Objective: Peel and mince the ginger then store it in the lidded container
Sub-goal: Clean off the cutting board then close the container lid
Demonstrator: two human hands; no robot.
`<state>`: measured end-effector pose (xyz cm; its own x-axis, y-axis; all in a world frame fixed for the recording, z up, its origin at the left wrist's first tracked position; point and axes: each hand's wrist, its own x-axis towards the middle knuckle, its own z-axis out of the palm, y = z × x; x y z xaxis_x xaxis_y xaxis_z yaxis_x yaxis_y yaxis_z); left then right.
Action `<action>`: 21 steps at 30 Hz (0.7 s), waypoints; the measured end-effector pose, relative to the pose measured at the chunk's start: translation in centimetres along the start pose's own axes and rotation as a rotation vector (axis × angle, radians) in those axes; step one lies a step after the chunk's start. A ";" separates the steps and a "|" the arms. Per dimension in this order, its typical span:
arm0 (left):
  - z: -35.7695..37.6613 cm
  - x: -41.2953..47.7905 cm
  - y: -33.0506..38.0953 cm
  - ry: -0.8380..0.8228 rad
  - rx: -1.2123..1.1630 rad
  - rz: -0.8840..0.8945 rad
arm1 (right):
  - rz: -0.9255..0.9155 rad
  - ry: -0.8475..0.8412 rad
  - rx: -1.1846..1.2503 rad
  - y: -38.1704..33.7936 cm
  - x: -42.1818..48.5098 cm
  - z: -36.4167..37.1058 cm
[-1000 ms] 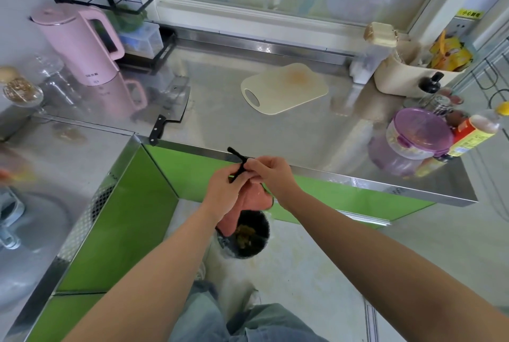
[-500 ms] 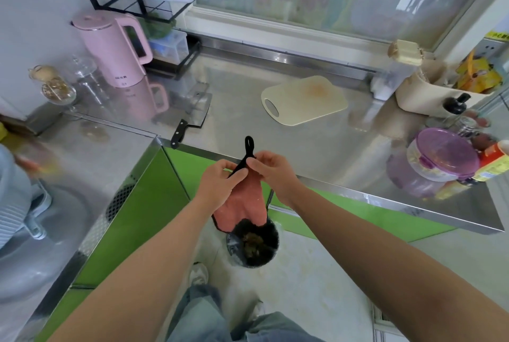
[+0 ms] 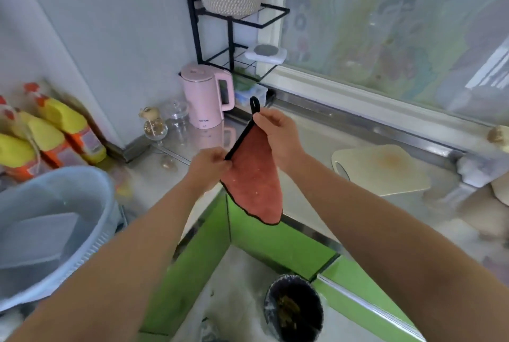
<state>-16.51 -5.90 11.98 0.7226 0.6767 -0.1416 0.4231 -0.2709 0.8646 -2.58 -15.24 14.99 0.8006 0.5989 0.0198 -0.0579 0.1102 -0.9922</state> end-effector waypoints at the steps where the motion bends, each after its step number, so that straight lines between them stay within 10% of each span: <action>1: -1.7 1.4 0.2 0.070 -0.033 0.014 | -0.004 -0.009 0.035 -1.0 1.5 1.6; 21: -24.2 19.4 9.6 0.698 0.088 0.190 | -0.068 -0.309 0.278 -16.1 24.5 25.3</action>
<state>-11.61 21.19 29.18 0.2830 0.8837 0.3729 0.3892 -0.4611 0.7974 2.83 17.71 34.60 0.5940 0.7880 0.1621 -0.2036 0.3422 -0.9173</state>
